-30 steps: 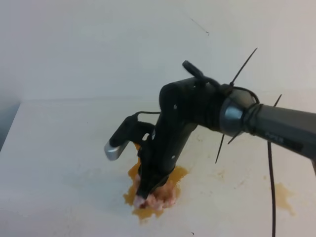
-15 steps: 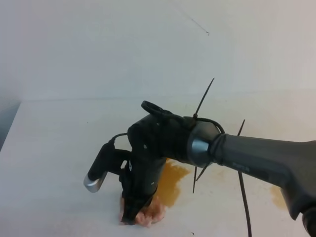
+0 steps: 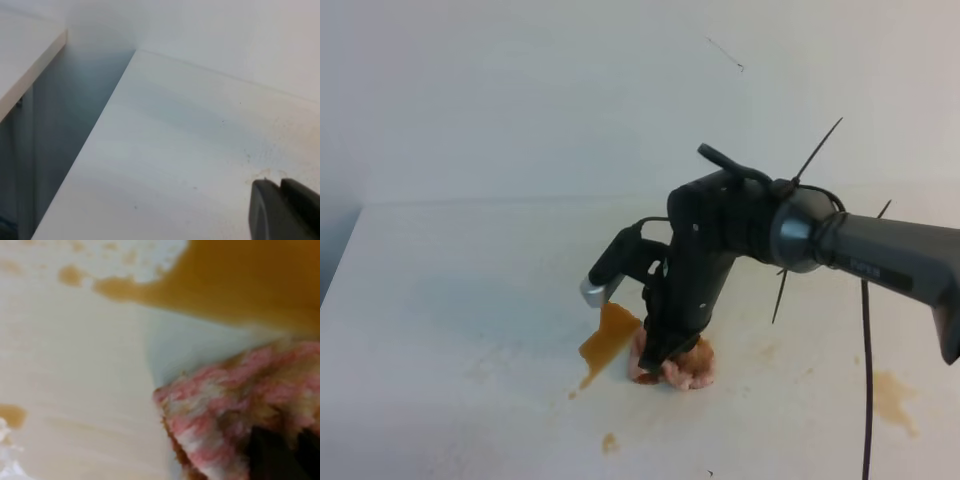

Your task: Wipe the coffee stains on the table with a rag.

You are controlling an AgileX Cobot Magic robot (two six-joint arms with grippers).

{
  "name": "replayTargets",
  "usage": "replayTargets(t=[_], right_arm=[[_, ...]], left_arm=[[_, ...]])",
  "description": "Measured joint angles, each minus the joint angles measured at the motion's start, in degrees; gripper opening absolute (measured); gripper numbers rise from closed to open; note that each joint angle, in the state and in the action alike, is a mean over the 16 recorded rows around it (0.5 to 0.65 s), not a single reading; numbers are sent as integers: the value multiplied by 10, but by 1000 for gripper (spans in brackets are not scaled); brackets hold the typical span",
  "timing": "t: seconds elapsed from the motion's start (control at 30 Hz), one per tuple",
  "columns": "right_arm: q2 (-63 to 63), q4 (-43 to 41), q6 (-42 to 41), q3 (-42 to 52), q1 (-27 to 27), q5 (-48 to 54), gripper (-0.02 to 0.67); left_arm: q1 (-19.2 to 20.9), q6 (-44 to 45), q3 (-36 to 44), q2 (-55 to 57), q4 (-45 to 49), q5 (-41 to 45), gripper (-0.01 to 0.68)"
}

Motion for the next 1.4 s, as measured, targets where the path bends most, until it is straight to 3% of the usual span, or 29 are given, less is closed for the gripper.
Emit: replayTargets(t=[0.43, 0.8, 1.1, 1.4], right_arm=[[-42, 31, -29, 0, -43, -13, 40], [-93, 33, 31, 3, -102, -42, 40], [-52, 47, 82, 9, -150, -52, 39], [6, 124, 75, 10, -155, -71, 39]], left_arm=[[0, 0, 0, 0, 0, 0, 0], [0, 0, 0, 0, 0, 0, 0], [0, 0, 0, 0, 0, 0, 0], [0, 0, 0, 0, -1, 0, 0]])
